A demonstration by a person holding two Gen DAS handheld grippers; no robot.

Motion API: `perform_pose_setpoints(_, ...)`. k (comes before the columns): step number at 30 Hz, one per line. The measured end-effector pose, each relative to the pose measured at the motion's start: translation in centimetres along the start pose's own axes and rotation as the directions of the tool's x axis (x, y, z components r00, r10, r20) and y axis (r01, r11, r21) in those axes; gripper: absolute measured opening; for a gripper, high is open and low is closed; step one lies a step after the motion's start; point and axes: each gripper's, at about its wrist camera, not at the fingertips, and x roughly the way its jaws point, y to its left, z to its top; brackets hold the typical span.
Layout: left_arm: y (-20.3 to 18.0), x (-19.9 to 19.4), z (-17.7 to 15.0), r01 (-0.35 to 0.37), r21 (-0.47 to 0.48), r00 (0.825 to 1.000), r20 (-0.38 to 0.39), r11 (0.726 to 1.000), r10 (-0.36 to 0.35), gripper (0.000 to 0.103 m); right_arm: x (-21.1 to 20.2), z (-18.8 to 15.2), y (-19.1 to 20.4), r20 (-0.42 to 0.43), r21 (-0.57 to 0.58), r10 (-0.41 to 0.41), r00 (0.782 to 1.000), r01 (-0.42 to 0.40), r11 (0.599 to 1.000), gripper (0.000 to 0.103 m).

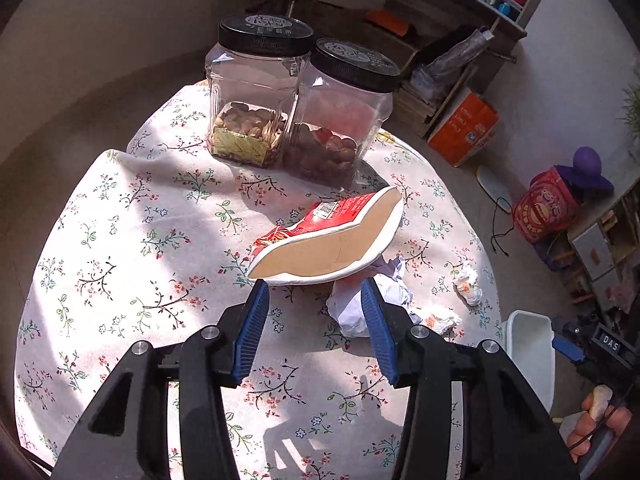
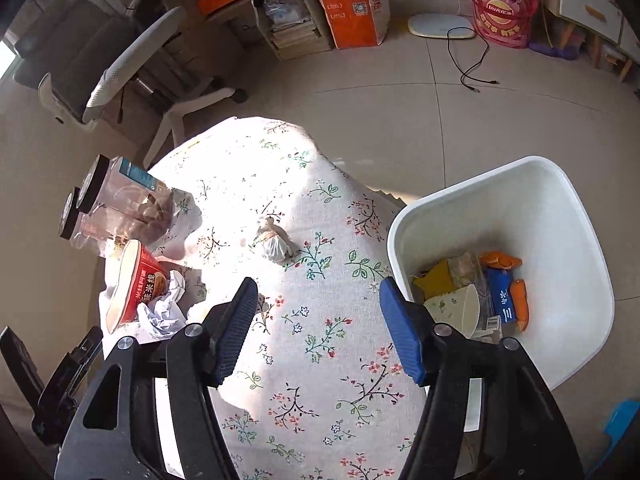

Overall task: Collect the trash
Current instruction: 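Grasp the red snack bag with the left tool while the right grasps the tissue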

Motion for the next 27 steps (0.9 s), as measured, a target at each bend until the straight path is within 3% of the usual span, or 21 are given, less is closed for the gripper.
perform_pose_setpoints(5, 1.1, 0.7, 1.0, 0.001, -0.033, 1.0, 0.01, 0.999, -0.001, 0.049, 2.0, -0.2, 1.6, -0.041, -0.034, 0.013, 0.999, -0.014, 0.999, 0.062)
perform_pose_setpoints(11, 1.5, 2.6, 1.4, -0.007, -0.031, 1.0, -0.012, 0.999, 0.007, 0.049, 5.4, -1.1, 3.7, -0.157, -0.021, 0.103, 0.982, -0.108, 0.994, 0.062)
perform_pose_setpoints(18, 2.4, 4.2, 1.3, 0.022, -0.074, 0.999, -0.044, 0.997, -0.025, 0.049, 7.5, -1.5, 5.7, -0.193, -0.052, 0.11, 0.975, -0.122, 0.991, 0.062)
perform_pose_setpoints(19, 2.5, 4.4, 1.2, 0.026, -0.079, 0.998, -0.05, 0.997, -0.03, 0.048, 7.8, -1.6, 5.8, -0.199, -0.05, 0.111, 0.974, -0.124, 0.991, 0.062)
perform_pose_setpoints(23, 2.8, 5.1, 1.0, 0.041, -0.093, 0.996, -0.075, 0.995, -0.048, 0.022, 9.3, -1.6, 6.2, -0.217, -0.054, 0.107, 0.97, -0.121, 0.991, 0.062)
perform_pose_setpoints(27, 2.7, 5.3, 0.8, 0.043, -0.083, 0.995, -0.086, 0.996, -0.05, 0.014, 10.4, -1.7, 6.6, -0.236, -0.05, 0.121, 0.964, -0.136, 0.989, 0.06)
